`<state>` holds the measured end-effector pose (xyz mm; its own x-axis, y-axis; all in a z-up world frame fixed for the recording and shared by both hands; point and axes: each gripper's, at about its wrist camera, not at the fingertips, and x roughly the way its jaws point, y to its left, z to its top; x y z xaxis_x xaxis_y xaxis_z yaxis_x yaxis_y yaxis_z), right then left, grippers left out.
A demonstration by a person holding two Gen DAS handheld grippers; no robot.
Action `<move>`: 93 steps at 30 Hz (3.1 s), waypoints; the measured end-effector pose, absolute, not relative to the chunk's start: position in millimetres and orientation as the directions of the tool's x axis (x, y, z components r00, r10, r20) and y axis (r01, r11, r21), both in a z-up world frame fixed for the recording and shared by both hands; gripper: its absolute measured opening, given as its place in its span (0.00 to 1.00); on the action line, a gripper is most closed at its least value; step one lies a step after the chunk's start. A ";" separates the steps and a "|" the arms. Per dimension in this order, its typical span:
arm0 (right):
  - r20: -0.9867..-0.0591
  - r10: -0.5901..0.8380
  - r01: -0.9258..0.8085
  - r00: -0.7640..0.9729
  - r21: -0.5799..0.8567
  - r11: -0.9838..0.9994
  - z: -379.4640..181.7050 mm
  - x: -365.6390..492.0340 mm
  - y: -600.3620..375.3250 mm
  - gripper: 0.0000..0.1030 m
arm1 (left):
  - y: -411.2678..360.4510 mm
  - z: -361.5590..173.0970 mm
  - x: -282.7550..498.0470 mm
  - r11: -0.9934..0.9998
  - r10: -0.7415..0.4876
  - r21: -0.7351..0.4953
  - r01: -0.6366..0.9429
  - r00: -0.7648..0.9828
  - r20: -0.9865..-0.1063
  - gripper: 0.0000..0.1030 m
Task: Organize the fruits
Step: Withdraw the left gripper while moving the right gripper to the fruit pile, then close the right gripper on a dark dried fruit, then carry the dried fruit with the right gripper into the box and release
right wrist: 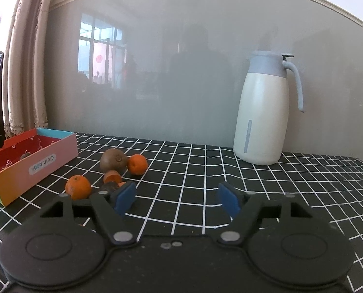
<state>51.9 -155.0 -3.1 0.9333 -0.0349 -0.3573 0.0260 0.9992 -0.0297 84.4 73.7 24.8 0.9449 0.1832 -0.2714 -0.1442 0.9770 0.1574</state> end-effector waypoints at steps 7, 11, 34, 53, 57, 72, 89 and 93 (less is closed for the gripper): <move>-0.348 -0.015 0.006 0.938 -0.028 1.000 -1.9 52.0 -149.1 0.76 | 67.8 26.2 74.3 0.973 0.186 0.184 -0.141 0.949 -0.254 1.00; -0.344 0.001 -0.014 0.939 -0.033 0.999 -1.5 53.4 -141.3 0.77 | 73.1 25.9 74.0 0.975 0.189 0.169 -0.147 0.945 -0.267 1.00; -0.387 0.085 -0.118 0.918 -0.065 0.991 -10.9 84.3 -82.0 0.78 | 117.6 19.0 69.4 0.965 0.250 0.156 -0.212 0.924 -0.289 1.00; -0.595 0.056 -0.060 0.801 0.013 0.998 -45.5 144.5 -65.1 0.62 | 144.1 11.2 76.2 0.962 0.267 0.148 -0.231 0.909 -0.319 1.00; -0.607 0.046 -0.039 0.794 0.024 0.999 -46.3 151.3 -67.9 0.43 | 148.5 7.1 79.6 0.958 0.281 0.162 -0.238 0.898 -0.340 1.00; -0.543 0.050 -0.045 0.838 0.022 0.999 -26.4 137.0 -63.1 0.42 | 169.8 5.0 74.4 0.951 0.307 0.144 -0.272 0.881 -0.360 1.00; -0.386 0.213 -0.218 0.898 0.031 0.976 19.7 111.3 5.4 0.42 | 203.2 6.0 61.2 0.936 0.353 0.126 -0.330 0.861 -0.367 1.00; -0.353 0.274 -0.290 0.894 0.010 0.957 24.9 107.2 37.2 0.42 | 216.2 8.1 55.6 0.929 0.368 0.112 -0.352 0.853 -0.369 1.00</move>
<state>107.2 37.2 24.9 0.8943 0.2744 -0.3535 -0.2896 0.9571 0.0102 55.6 216.2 8.1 0.8535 0.3682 -0.3688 -0.3524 0.9291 0.1120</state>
